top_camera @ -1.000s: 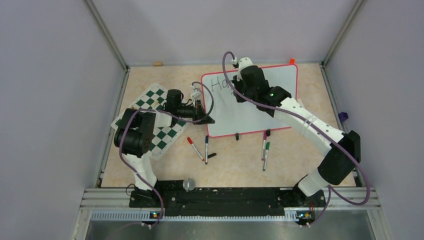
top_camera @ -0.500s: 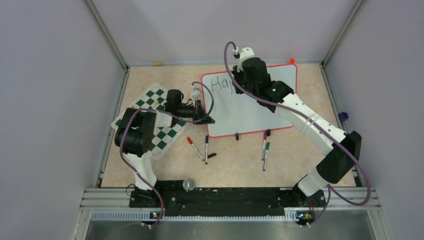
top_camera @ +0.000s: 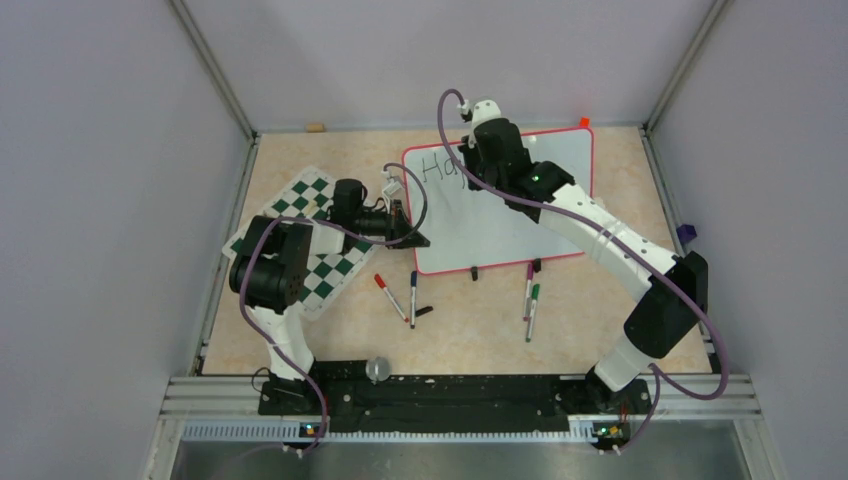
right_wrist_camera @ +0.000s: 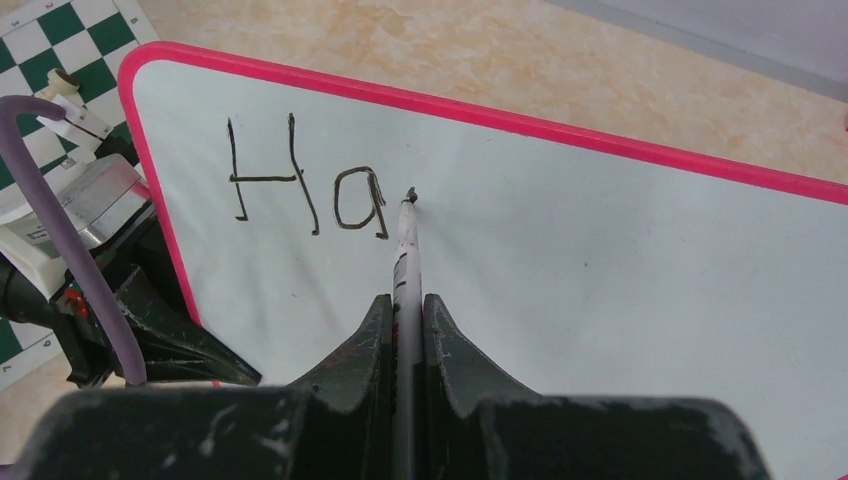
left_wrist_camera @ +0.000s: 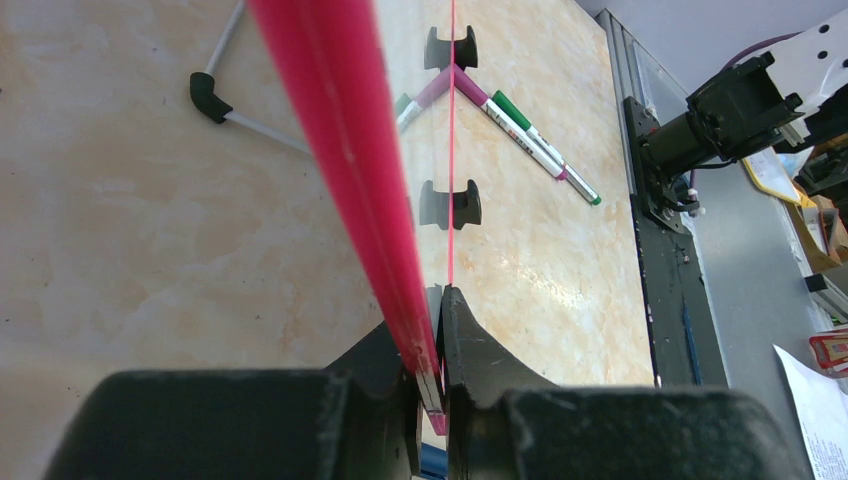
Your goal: Write a sentence on the whiteboard
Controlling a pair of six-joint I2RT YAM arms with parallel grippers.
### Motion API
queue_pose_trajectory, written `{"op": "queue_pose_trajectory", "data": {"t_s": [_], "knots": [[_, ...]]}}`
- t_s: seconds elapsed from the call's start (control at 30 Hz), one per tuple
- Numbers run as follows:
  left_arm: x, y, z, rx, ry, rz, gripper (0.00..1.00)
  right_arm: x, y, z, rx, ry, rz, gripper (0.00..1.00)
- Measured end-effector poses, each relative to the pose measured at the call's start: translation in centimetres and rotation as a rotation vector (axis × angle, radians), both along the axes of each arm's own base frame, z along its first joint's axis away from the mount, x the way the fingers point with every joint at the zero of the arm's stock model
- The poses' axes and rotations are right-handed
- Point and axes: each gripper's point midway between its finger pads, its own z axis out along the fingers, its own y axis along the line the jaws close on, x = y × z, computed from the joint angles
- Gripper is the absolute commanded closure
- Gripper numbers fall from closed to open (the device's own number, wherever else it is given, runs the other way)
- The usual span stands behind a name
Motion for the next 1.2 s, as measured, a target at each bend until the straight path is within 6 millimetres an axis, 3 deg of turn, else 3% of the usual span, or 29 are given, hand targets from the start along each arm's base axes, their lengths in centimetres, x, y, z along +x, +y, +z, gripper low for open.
{"op": "queue_pose_trajectory", "data": {"t_s": [0.63,0.83,1.2], "knots": [[0.0,0.0,0.0,0.002,0.006,0.004,1.0,0.6,-1.2,0.2,-0.04,-0.031,-0.058,1.0],[0.0,0.0,-0.1,0.003,0.007,0.006,1.0,-0.1,-1.9,-0.9,-0.062,-0.009,-0.057,1.0],[0.0,0.0,-0.1,0.002,0.005,0.005,1.0,-0.7,-1.1,-1.4,-0.041,0.016,-0.009,1.0]]}}
